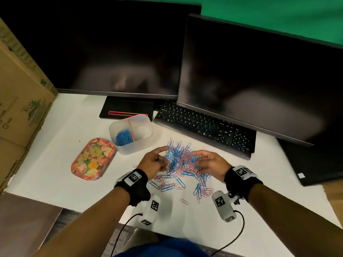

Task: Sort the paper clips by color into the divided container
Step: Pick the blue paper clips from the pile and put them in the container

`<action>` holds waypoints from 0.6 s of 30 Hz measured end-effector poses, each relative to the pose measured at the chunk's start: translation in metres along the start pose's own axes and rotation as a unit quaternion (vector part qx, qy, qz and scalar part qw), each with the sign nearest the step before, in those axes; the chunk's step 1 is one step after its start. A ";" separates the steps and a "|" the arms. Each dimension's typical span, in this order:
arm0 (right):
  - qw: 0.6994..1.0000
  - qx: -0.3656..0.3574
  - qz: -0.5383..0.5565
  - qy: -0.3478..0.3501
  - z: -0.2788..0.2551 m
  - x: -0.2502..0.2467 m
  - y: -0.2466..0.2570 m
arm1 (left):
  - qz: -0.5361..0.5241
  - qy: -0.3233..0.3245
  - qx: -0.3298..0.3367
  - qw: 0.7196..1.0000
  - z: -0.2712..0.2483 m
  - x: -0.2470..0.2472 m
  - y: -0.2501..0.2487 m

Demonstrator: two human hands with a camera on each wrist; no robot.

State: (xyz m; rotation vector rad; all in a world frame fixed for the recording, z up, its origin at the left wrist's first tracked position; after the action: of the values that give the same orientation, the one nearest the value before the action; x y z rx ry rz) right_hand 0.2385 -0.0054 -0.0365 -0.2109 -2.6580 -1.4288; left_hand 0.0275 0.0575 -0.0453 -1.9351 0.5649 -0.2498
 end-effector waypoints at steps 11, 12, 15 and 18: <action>0.986 0.052 -0.142 -0.065 0.008 0.001 -0.008 | -0.210 -0.012 -0.166 0.963 -0.004 0.005 0.002; 0.975 0.046 -0.207 -0.064 0.010 0.003 -0.011 | -0.188 -0.015 -0.174 0.967 -0.004 0.005 0.004; 0.953 0.039 -0.291 -0.081 0.013 0.002 -0.019 | -0.101 -0.033 -0.172 0.979 -0.006 0.008 0.009; 0.931 0.007 -0.353 -0.096 0.011 0.005 -0.020 | -0.028 -0.032 -0.164 0.986 -0.009 0.011 0.013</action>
State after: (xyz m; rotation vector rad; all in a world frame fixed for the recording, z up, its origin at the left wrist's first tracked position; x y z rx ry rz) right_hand 0.2296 -0.0061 -0.0579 0.7221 -3.0646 -1.6104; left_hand 0.0297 0.0407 -0.0542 -2.2710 0.5359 -0.1350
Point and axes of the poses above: each hand's wrist, its own z-axis towards the middle knuckle, its own x-axis out of the palm, y = z × x, the point moved 5 cm from there along z, towards the middle knuckle, and after that the axes turned 4 degrees about z, right-handed, at the moved point
